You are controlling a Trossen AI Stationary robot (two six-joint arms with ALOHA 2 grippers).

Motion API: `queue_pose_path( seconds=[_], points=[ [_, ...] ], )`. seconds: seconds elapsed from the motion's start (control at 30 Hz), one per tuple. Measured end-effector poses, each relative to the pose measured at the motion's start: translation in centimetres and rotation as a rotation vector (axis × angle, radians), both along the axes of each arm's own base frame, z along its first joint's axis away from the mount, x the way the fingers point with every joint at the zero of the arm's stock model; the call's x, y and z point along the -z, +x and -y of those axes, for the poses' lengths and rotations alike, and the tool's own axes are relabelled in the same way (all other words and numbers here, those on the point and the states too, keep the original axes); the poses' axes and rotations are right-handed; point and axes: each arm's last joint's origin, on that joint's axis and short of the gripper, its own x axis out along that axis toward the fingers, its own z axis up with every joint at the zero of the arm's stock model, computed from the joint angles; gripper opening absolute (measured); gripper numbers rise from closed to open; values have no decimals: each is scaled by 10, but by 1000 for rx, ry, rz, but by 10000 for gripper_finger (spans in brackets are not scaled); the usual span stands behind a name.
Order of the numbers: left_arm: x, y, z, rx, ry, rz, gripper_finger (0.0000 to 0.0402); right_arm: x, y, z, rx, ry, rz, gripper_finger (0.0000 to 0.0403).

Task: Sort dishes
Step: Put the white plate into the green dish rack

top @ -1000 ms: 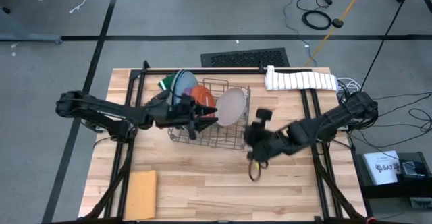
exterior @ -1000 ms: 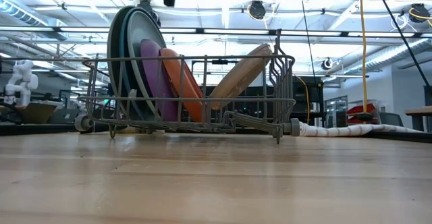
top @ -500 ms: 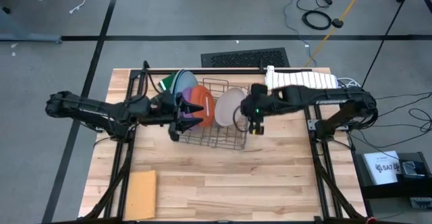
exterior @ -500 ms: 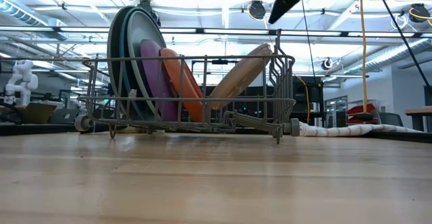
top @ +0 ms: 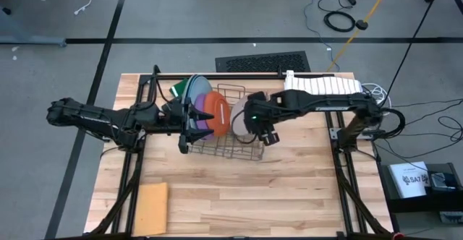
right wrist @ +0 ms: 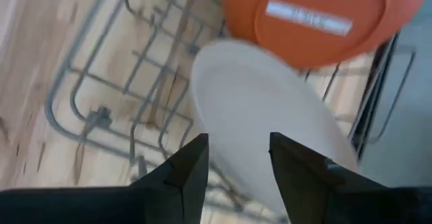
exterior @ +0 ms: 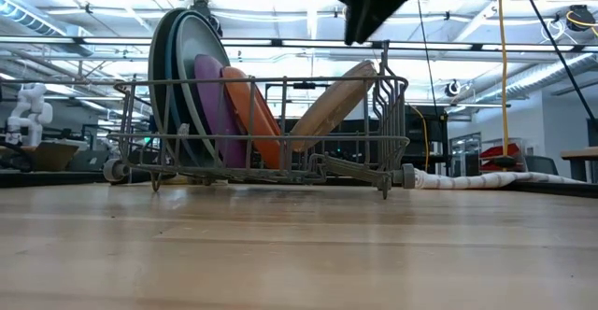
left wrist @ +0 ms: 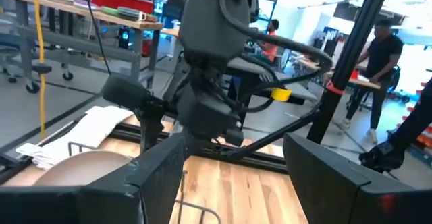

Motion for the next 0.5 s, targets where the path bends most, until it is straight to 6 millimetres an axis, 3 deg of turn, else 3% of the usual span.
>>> queue_pose_path(
  seconds=[0.27, 0.5],
  points=[
    [-2, -3, -1, -3, 17, 4, 253, 22, 36, 4, -32, 0, -342, 151],
    [-3, -5, -1, -4, 41, 12, 253, 43, 57, 1, -44, -9, -425, 134]
  ],
)
